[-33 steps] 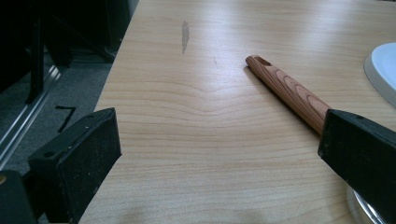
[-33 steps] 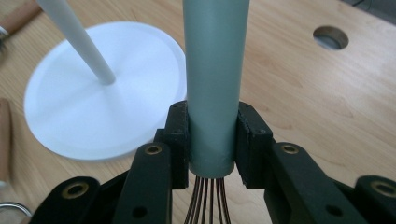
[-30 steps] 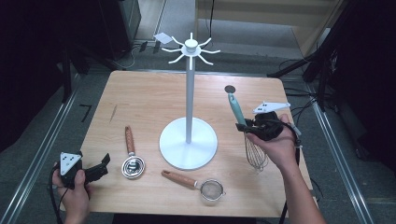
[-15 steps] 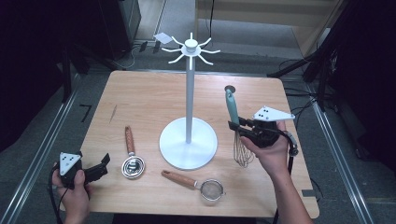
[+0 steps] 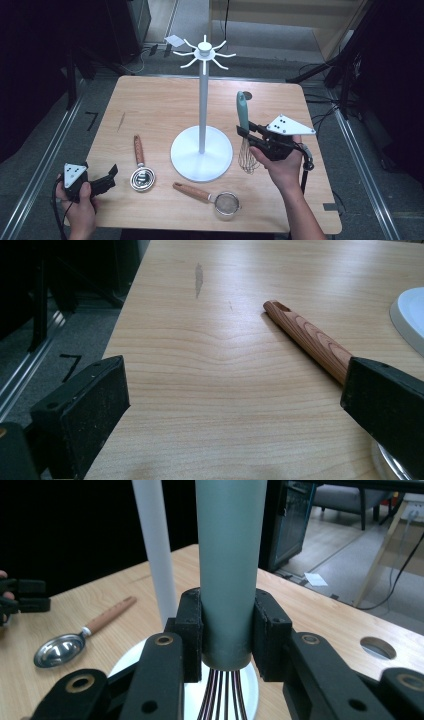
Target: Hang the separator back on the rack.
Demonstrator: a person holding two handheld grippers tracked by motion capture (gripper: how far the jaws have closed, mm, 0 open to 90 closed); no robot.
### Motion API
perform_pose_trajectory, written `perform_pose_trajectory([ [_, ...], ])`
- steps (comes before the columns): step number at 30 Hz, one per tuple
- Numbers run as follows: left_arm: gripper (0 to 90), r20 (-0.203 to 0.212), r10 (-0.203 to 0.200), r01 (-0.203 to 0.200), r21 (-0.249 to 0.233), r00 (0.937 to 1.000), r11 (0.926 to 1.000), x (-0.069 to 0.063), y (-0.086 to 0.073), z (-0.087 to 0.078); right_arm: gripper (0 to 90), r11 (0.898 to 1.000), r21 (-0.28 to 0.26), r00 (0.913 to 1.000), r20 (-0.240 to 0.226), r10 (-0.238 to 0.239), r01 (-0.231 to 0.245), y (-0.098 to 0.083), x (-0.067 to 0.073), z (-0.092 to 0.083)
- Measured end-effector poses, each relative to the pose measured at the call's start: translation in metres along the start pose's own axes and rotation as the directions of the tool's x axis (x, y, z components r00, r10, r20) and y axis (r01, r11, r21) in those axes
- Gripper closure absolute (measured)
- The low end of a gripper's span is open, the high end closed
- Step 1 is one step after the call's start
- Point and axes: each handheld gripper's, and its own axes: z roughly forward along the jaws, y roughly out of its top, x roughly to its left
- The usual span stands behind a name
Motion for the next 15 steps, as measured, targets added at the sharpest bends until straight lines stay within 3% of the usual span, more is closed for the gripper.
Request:
perform_pose_trajectory([
  [15,0.0,-0.003,-0.001,0.001,-0.002,1.0,1.0,0.0,0.0,0.0,71.0,0.998,-0.062,0.9992,-0.031,-0.027,0.025,0.016,0.017,0.002],
])
